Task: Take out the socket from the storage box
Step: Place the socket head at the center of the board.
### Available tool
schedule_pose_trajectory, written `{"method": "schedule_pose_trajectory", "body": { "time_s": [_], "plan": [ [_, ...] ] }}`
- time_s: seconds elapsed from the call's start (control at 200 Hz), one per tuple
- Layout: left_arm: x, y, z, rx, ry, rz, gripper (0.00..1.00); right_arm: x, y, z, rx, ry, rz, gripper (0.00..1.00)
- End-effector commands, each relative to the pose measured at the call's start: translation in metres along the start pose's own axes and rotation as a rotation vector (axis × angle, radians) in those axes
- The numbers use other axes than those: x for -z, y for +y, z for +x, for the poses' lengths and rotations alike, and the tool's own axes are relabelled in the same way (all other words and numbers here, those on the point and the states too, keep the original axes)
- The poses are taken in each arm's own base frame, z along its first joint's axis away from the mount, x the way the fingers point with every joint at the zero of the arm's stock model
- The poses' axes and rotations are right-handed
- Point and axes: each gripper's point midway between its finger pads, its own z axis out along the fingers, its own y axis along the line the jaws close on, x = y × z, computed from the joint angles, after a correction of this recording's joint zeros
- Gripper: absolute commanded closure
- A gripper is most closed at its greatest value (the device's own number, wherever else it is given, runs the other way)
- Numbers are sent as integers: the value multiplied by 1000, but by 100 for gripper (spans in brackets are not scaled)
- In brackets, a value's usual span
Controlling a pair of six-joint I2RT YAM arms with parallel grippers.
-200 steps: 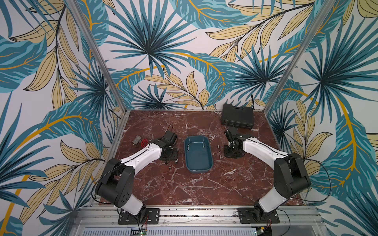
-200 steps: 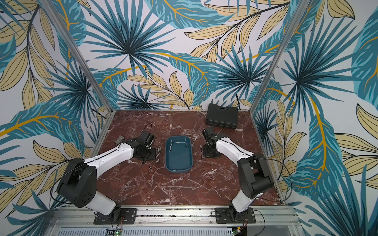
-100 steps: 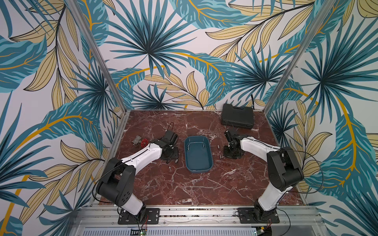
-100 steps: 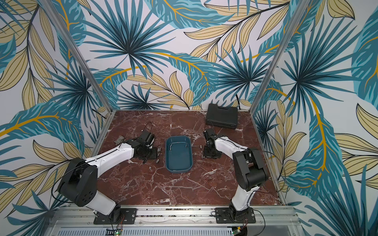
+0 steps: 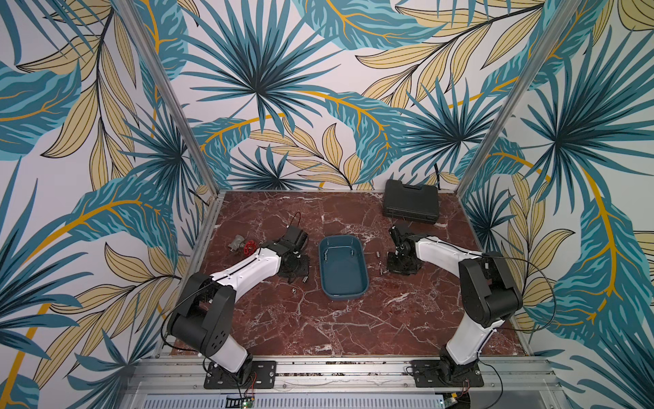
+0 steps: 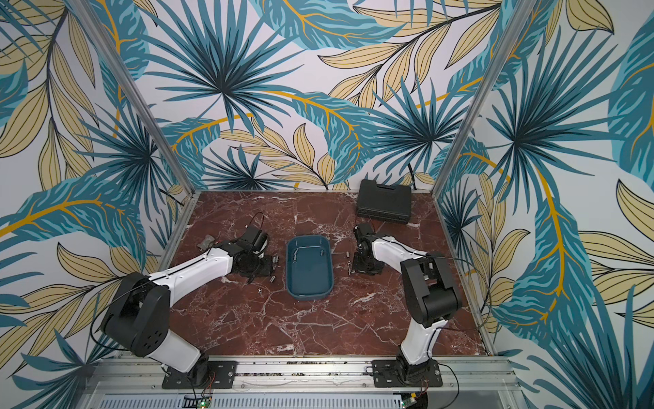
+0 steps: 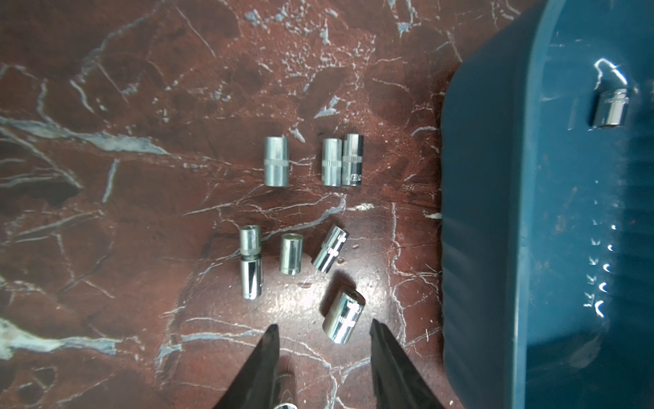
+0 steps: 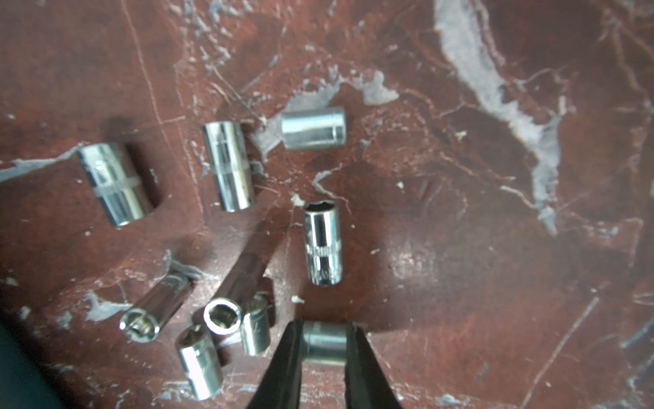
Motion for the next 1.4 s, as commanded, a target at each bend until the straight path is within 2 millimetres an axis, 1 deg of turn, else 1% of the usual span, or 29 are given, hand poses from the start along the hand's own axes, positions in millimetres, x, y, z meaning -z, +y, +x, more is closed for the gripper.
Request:
{"method": "schedule_pose_trajectory", "body": {
  "time_s": [0.0,0.265,0.561,0.741,0.942,1.107,1.202,1.272,1.392],
  "plan": [
    [5,-3,-5,-4,-15,10,55,-7,-4,6,3,26,15,76],
    [8,-3,-6,-1,-19,11,55,-7,-4,7,4,33,14,70],
    [9,-2,-4,-1,-21,8,55,-6,-4,11,0,40,6,70],
    [8,-2,-2,-2,-19,7,55,-2,-5,15,2,51,3,72],
    [9,-2,-1,-3,-19,7,55,9,-7,31,11,91,-19,71],
    [7,-2,-2,-9,-16,7,55,30,-15,35,-2,60,-10,69],
    [6,-3,-3,-13,-17,10,55,41,-15,37,-16,39,-32,69],
    [4,-5,-3,-15,-12,14,55,43,-13,44,-17,65,-47,68],
    [1,-5,-2,-16,-5,21,55,37,-13,64,-10,126,-45,68]
  ]
}}
